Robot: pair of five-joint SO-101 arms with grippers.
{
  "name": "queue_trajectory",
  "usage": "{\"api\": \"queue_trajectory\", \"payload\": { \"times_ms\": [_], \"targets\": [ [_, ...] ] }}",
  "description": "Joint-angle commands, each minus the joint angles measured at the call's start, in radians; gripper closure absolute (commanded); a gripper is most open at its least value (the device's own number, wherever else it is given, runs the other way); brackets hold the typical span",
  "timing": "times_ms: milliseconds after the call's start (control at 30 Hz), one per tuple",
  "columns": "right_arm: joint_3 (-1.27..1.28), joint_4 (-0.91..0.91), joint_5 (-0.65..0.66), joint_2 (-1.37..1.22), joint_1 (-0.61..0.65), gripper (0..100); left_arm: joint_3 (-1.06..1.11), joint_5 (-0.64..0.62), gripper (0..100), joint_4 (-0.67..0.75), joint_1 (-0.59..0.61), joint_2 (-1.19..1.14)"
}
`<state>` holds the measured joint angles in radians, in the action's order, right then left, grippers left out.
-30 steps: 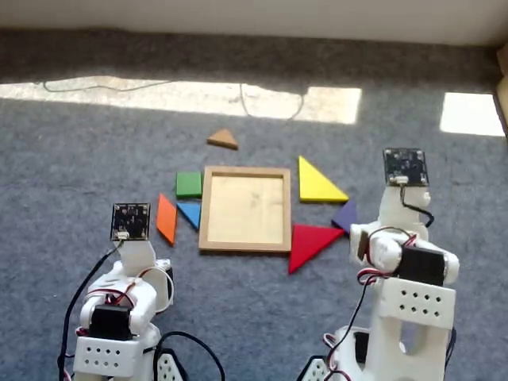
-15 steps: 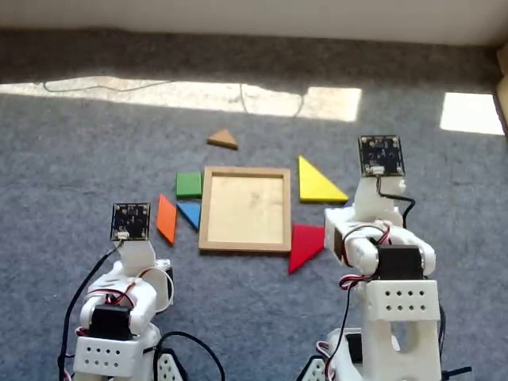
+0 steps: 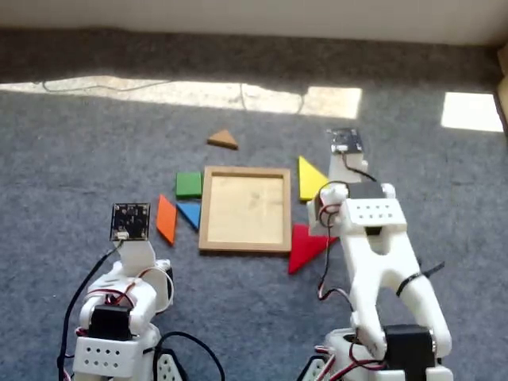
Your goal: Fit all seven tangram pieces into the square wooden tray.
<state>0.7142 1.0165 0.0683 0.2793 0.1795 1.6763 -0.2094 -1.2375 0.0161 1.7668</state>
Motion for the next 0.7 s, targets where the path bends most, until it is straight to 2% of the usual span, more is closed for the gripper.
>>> {"api": "queue_trajectory", "payload": {
  "times_ms": [0,133,667],
  "targets": [
    [-0.073,-0.065,-0.005,-0.056,-0.05,68.7,0.021,0.003,100,-0.005,0.002,0.035],
    [-0.099,-0.074,-0.005,-0.134,-0.088,68.7,0.021,0.003,100,-0.005,0.002,0.035],
    [-0.113,-0.179,-0.003,-0.292,-0.085,68.8,0.021,0.003,100,-0.005,0.002,0.035]
  ]
}}
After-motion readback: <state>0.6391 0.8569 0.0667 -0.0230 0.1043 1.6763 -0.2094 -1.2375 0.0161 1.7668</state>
